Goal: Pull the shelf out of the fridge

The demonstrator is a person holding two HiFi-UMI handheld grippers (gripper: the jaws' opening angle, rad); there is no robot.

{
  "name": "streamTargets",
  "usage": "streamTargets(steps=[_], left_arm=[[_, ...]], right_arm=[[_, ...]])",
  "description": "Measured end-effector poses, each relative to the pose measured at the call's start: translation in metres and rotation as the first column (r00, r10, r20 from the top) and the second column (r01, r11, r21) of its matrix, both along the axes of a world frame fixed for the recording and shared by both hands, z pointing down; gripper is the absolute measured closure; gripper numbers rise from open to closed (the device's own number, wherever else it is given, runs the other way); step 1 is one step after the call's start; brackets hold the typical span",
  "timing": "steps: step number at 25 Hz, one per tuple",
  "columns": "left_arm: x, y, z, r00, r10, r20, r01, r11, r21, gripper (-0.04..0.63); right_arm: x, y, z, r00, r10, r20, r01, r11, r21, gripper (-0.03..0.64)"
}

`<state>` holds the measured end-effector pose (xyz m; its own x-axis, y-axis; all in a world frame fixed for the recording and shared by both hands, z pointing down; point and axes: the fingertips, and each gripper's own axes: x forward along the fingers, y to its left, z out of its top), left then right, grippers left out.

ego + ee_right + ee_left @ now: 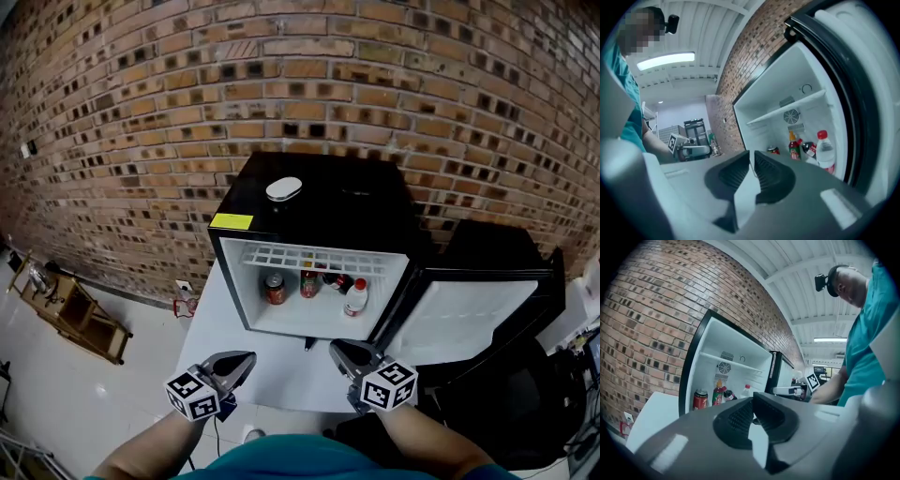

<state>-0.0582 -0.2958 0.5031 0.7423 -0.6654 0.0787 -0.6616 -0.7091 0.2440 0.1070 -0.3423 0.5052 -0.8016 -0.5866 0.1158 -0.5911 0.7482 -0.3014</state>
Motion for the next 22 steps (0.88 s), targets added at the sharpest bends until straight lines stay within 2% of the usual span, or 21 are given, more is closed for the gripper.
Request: streamTargets(steps=[8,14,22], left_arm=[[-0.003,-0.041,0.023,0.994,0.107,0.024,-0.107,0.994,-0.032,0.598],[-0.008,-0.06,0.033,0.983,0.181,0.032,-0.179,0.983,-0.042,0.598],[-0.008,-0.075,0.037,0.979,0.201,0.028,-0.2,0.979,-0.047,0.597]], right_arm=[[-0.018,-0.056,-0.012,0.987,0.122,0.106,-0.115,0.991,-0.068,0.544],[-0.018,-0.106,-0.041,0.95,0.227,0.215,-0.212,0.973,-0.09,0.503],[-0.019,-0.144,-0.067,0.904,0.299,0.305,-0.275,0.954,-0.122,0.408]])
